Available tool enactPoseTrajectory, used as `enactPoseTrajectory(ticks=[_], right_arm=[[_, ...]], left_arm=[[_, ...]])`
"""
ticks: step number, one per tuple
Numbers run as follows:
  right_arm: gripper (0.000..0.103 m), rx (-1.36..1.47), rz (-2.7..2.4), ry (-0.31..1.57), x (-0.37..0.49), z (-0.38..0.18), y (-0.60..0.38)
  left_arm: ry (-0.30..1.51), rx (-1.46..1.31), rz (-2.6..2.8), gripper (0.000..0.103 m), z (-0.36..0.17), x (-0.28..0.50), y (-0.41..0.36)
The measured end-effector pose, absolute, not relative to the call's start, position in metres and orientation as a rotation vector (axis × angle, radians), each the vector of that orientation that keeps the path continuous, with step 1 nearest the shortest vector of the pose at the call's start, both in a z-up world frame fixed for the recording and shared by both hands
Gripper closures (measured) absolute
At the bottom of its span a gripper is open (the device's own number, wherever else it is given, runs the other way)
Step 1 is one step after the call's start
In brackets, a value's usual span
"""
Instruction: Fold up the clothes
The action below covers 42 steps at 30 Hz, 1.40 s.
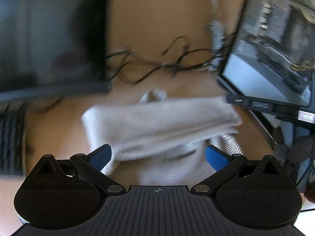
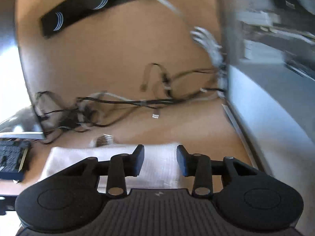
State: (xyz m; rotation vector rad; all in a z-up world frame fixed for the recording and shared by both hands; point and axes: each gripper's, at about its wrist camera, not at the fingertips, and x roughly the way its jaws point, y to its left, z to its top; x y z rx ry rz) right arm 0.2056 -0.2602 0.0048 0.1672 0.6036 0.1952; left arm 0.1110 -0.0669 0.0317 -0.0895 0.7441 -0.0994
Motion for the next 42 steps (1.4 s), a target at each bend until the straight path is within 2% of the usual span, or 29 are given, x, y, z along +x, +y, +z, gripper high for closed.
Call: enactPoseTrajectory(ticks=[3,5,8,10,12,14,22,23,25,26,28,34,37,42], right_arm=[[0.068,0.157,0.183,0.739,0.222,-0.017,-0.254],[0.068,0.181,0.18,0.759,0.225,-0.025,-0.259],[0.068,0.152,0.225,0.718,0.231,-0.001,-0.25],[0.067,0.1,0.286,0.673,0.241,0.016,-0.236],[0.059,0.062,0.343,0.689,0.267,0.02,-0.217],[0.057,0.028,0.376,0.739,0.296,0.012,-0.198],[0.057,-0.099,0.45,0.868,0.344,-0.023,-0.162],[0.059,-0.089,0.456,0.879,0.346,-0.026,-0.162],[0.077,-0.066,0.465,0.88,0.348,-0.028,-0.165],[0.09,-0.061,0.465,0.873,0.344,-0.025,-0.166],[0.097,-0.025,0.48,0.849,0.336,-0.015,-0.17],[0.098,0.176,0.568,0.745,0.271,0.038,-0.192],[0.098,0.232,0.577,0.77,0.229,0.032,-0.199],[0.099,0.286,0.531,0.856,0.196,-0.009,-0.195]], left_arm=[[0.77,-0.062,-0.102,0.0,0.019,0.135,-0.072],[0.824,-0.074,-0.073,0.0,0.004,0.148,-0.067],[0.889,-0.122,-0.022,0.0,-0.014,0.156,-0.049],[0.885,-0.147,-0.028,0.0,-0.015,0.152,-0.041],[0.885,-0.171,-0.037,0.0,-0.014,0.152,-0.035],[0.883,-0.199,-0.038,0.0,-0.013,0.151,-0.031],[0.876,-0.321,-0.019,0.0,-0.004,0.14,-0.01],[0.878,-0.344,-0.016,0.0,-0.004,0.138,-0.007],[0.884,-0.388,-0.011,0.0,-0.003,0.136,-0.002],[0.885,-0.403,-0.008,0.0,-0.003,0.134,0.001],[0.877,-0.41,-0.002,0.0,0.0,0.129,0.005],[0.856,-0.441,0.009,0.0,0.007,0.106,0.033],[0.841,-0.522,0.017,0.0,0.006,0.095,0.049],[0.805,-0.538,0.004,0.0,0.022,0.097,0.053]])
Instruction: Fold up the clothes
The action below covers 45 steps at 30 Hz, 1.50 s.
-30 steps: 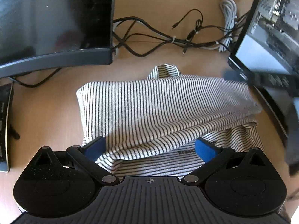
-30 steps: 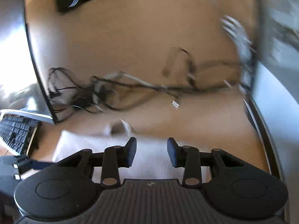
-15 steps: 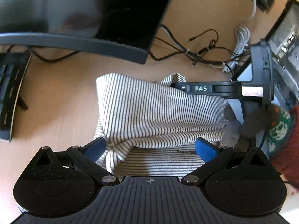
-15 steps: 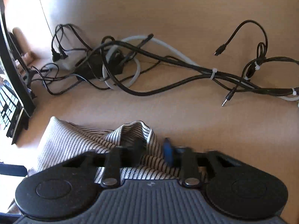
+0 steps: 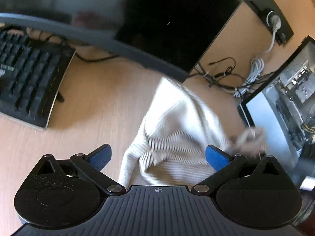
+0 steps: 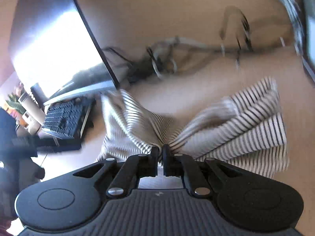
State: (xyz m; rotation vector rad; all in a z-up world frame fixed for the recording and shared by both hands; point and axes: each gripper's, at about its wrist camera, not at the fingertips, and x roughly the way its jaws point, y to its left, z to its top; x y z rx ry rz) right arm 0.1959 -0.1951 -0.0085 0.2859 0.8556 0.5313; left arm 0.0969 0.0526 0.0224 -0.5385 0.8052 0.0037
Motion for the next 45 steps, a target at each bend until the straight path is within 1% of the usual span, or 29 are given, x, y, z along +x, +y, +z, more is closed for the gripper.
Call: enactPoseTrajectory(ticks=[5,10,16,17,19,20,21,24,27,31,34,35,37,38,39,41,43,45], right_arm=[[0.099,0.313,0.505,0.839,0.184,-0.015,-0.193],[0.099,0.337,0.482,0.829,0.174,-0.018,-0.202],[0.099,0.339,0.466,0.821,0.167,-0.018,-0.207],[0.1,0.337,0.466,0.821,0.167,-0.018,-0.207],[0.1,0.338,0.467,0.82,0.167,-0.018,-0.206],[0.1,0.338,0.467,0.821,0.168,-0.018,-0.206],[0.1,0.337,0.468,0.823,0.168,-0.017,-0.206],[0.1,0.324,0.468,0.826,0.168,-0.017,-0.204],[0.1,0.311,0.464,0.827,0.168,-0.014,-0.203],[0.1,0.289,0.457,0.826,0.166,-0.011,-0.202],[0.1,0.266,0.453,0.828,0.164,-0.01,-0.201],[0.1,0.259,0.448,0.828,0.163,-0.01,-0.2],[0.1,0.255,0.441,0.827,0.162,-0.011,-0.2],[0.1,0.258,0.439,0.828,0.161,-0.012,-0.2],[0.1,0.259,0.438,0.829,0.16,-0.013,-0.201],[0.1,0.26,0.434,0.83,0.158,-0.013,-0.202],[0.1,0.262,0.426,0.835,0.156,-0.015,-0.204],[0.099,0.265,0.402,0.835,0.153,-0.016,-0.209]], left_arm=[[0.795,-0.475,-0.035,0.0,0.036,0.12,0.033],[0.826,-0.472,-0.024,0.0,0.029,0.149,0.014],[0.833,-0.464,-0.025,0.001,0.02,0.163,0.007],[0.831,-0.459,-0.025,0.004,0.02,0.163,0.008],[0.829,-0.439,-0.005,0.017,0.019,0.163,0.009],[0.834,-0.427,0.009,0.026,0.018,0.163,0.01],[0.838,-0.42,0.017,0.031,0.016,0.163,0.012],[0.836,-0.412,0.012,0.039,0.013,0.156,0.017],[0.826,-0.364,0.006,0.042,0.014,0.147,0.012],[0.823,-0.34,-0.001,0.042,0.013,0.135,0.009],[0.819,-0.384,-0.002,0.042,0.015,0.129,0.013],[0.813,-0.409,-0.001,0.041,0.017,0.128,0.015],[0.788,-0.45,-0.001,0.03,0.024,0.128,0.02],[0.777,-0.456,-0.005,0.02,0.027,0.131,0.021],[0.765,-0.461,-0.009,0.016,0.03,0.134,0.021],[0.748,-0.429,-0.012,0.016,0.035,0.14,0.016],[0.755,-0.382,-0.008,0.022,0.03,0.148,0.011],[0.77,-0.333,0.023,0.05,0.024,0.15,0.008]])
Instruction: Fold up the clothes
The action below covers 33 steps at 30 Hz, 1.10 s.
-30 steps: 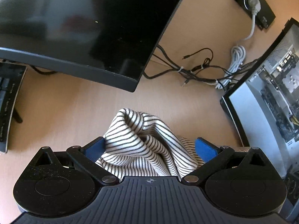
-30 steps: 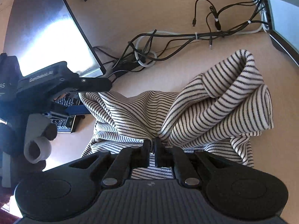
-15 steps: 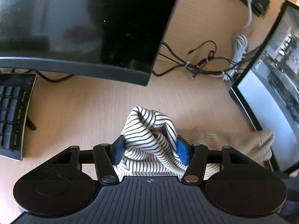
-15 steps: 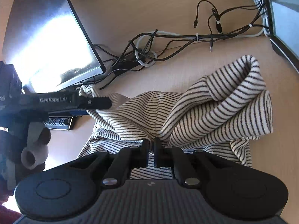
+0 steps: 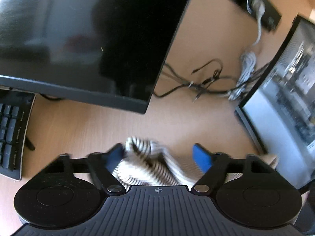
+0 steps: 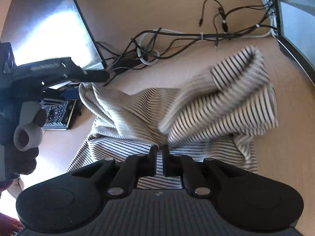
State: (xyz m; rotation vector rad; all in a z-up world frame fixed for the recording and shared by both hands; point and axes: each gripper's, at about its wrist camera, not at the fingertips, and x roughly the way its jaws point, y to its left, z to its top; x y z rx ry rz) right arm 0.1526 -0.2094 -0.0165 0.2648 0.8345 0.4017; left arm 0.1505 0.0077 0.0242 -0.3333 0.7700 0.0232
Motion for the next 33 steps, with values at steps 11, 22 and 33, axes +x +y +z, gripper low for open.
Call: enactPoseTrajectory(ticks=[11,22,33], right_arm=[[0.06,0.084,0.366,0.533,0.18,0.075,-0.221],[0.057,0.007,0.261,0.683,0.15,0.006,-0.221],[0.052,0.061,0.259,0.641,0.147,0.008,-0.224]], left_arm=[[0.782,-0.207,0.028,0.057,0.004,0.132,0.004],[0.76,-0.334,-0.017,0.054,0.002,0.098,0.022],[0.708,-0.208,-0.102,0.041,0.018,0.125,-0.003]])
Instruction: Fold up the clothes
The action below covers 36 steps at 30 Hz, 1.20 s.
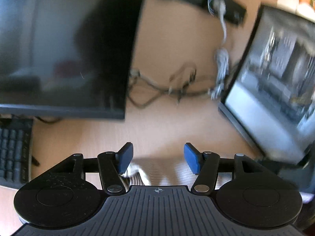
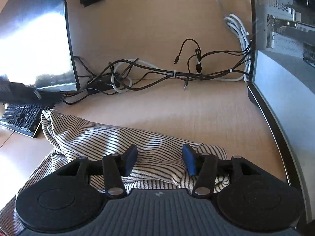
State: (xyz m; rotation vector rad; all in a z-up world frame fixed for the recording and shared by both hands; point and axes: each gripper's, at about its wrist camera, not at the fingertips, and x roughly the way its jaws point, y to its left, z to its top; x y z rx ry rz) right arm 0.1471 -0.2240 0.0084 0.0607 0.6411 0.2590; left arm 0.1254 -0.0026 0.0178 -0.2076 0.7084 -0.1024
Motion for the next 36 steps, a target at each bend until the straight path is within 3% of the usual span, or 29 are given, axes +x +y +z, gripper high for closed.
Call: enactPoseTrajectory(ticks=[7,10,15,22,25,29,34,36], right_arm=[[0.052,-0.047,0.268,0.639,0.125,0.01,-0.219],[0.047,-0.072,0.273,0.642,0.124,0.007,-0.214],[0.03,-0.136,0.28,0.612,0.128,-0.002,-0.201],[0.028,-0.143,0.293,0.621,0.129,0.002,-0.202],[0.029,-0.126,0.289,0.633,0.12,0.005,-0.209],[0.033,0.01,0.283,0.696,0.115,0.007,-0.229],[0.047,0.131,0.269,0.658,0.117,0.027,-0.242],[0.062,0.134,0.288,0.598,0.119,0.042,-0.239]], left_arm=[[0.805,-0.227,-0.11,0.035,-0.012,0.122,-0.006],[0.803,-0.203,-0.123,0.033,-0.012,0.115,-0.009],[0.786,-0.166,-0.138,0.03,-0.014,0.115,-0.013],[0.801,-0.158,-0.149,0.029,-0.008,0.116,-0.01],[0.811,-0.171,-0.155,0.029,-0.006,0.113,-0.007],[0.823,-0.184,-0.166,0.021,-0.006,0.108,-0.007],[0.837,-0.169,-0.177,0.017,-0.008,0.105,-0.012],[0.84,-0.165,-0.177,0.017,-0.008,0.105,-0.013]])
